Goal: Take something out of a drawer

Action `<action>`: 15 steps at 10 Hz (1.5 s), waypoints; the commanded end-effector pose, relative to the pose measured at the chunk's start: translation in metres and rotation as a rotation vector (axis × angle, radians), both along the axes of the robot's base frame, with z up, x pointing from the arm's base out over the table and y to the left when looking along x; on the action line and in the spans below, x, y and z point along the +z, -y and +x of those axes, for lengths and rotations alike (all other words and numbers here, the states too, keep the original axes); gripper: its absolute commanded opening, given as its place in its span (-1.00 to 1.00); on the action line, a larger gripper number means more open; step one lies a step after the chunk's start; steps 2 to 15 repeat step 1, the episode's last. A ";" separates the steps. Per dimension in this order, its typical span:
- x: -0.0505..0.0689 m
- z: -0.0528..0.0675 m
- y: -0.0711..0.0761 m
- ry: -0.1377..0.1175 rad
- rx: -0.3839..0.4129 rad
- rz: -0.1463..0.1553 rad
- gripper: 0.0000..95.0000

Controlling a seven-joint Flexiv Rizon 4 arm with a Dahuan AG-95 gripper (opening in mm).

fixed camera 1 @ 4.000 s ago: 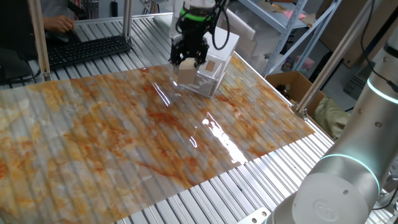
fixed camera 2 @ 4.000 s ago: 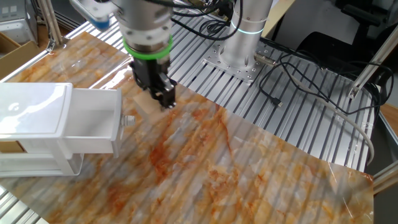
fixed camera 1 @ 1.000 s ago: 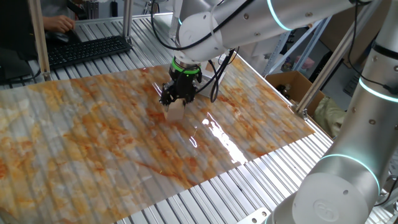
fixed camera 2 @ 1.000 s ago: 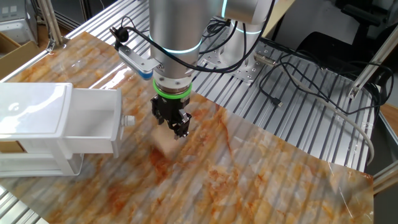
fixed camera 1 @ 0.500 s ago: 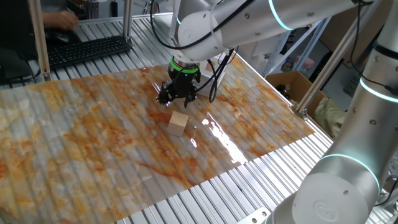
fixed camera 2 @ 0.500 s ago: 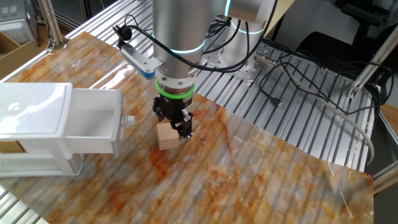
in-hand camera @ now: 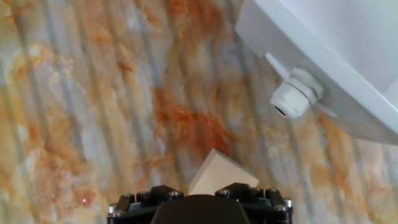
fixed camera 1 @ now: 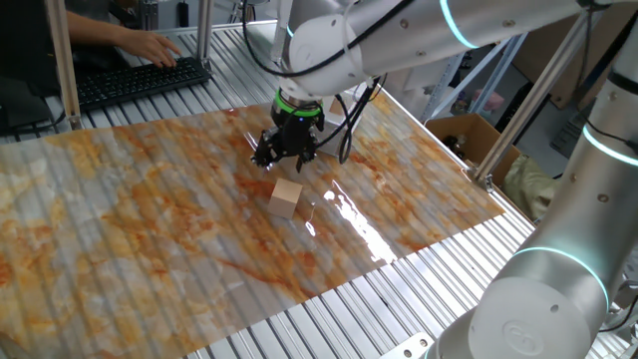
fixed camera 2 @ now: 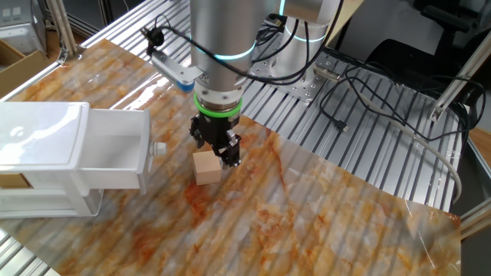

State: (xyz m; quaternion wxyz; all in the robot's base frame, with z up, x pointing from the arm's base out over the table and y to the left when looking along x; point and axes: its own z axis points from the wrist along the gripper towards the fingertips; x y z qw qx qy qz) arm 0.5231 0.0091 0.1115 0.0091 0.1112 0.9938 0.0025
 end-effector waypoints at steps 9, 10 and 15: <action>0.004 0.000 -0.001 -0.011 -0.012 0.005 0.60; 0.004 0.000 -0.001 -0.011 -0.012 0.005 0.60; 0.004 0.000 -0.001 -0.011 -0.012 0.005 0.60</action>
